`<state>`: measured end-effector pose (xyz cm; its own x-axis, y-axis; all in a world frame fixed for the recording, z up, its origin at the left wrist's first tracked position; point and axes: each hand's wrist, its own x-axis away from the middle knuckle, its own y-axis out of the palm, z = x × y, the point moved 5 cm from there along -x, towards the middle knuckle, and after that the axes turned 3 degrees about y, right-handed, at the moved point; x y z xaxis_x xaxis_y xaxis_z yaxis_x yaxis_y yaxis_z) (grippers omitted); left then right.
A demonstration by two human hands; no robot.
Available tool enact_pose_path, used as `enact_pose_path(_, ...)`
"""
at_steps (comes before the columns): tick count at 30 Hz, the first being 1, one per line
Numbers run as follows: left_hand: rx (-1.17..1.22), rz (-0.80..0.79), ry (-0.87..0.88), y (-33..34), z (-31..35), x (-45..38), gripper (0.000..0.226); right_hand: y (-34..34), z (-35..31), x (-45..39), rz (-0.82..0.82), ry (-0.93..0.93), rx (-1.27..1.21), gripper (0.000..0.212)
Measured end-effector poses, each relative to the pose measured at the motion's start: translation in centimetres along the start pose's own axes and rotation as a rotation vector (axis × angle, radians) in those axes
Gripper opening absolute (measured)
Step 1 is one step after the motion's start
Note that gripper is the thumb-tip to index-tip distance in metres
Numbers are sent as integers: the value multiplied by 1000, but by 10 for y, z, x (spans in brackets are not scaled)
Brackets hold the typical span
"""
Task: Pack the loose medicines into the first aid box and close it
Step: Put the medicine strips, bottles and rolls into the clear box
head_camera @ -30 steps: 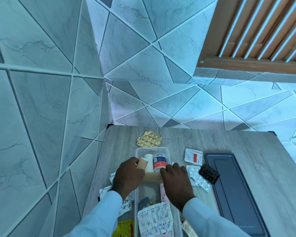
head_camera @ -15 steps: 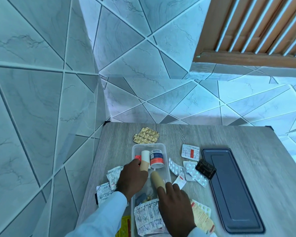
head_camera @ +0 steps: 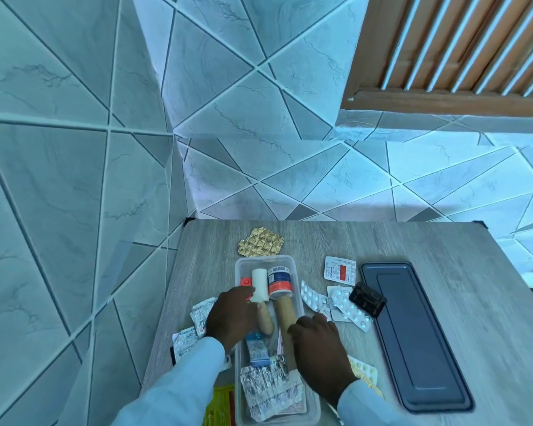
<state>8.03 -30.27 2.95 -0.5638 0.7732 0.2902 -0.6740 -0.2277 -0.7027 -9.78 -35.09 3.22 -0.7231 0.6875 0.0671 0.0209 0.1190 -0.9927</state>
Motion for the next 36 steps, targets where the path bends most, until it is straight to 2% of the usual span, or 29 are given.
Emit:
enact_pose_path(3, 69, -23, 80, -12, -5, -4, 33, -10, 23, -7, 62, 122, -240, 23)
enact_pose_path(7, 81, 74, 94, -28, -13, 3, 27, -15, 70, 8, -33, 332, -431, 30)
enact_pose_path(8, 44, 93, 101, -27, -12, 7, 28, -12, 81, 18, -102, 376, -434, 37)
enact_pose_path(11, -188, 141, 189, -14, -2, 20, 36, 5, 100, 50, -328, 456, -347, 75)
enact_pose_path(13, -339, 109, 259, -1, 12, 29, 36, 16, 102, 68, -411, 449, -286, 96)
enact_pose_path(15, -412, 83, 256, 8, 20, 34, 35, 22, 102, 79, -454, 434, -229, 107)
enact_pose_path(19, -388, 101, 252, 16, 21, 41, 32, 30, 100, 88, -440, 401, -141, 106)
enact_pose_path(22, -278, 115, 220, 17, 21, 49, 34, 34, 100, 84, -416, 393, -134, 103)
enact_pose_path(27, -181, 220, 150, 4, 18, 70, 29, 37, 106, 70, -448, 411, -218, 103)
enact_pose_path(32, -118, 346, 36, -16, -18, 103, 24, 34, 112, 54, -448, 474, -331, 109)
enact_pose_path(36, -42, 332, -94, -28, -61, 125, 26, 39, 113, 52, -399, 608, -504, 106)
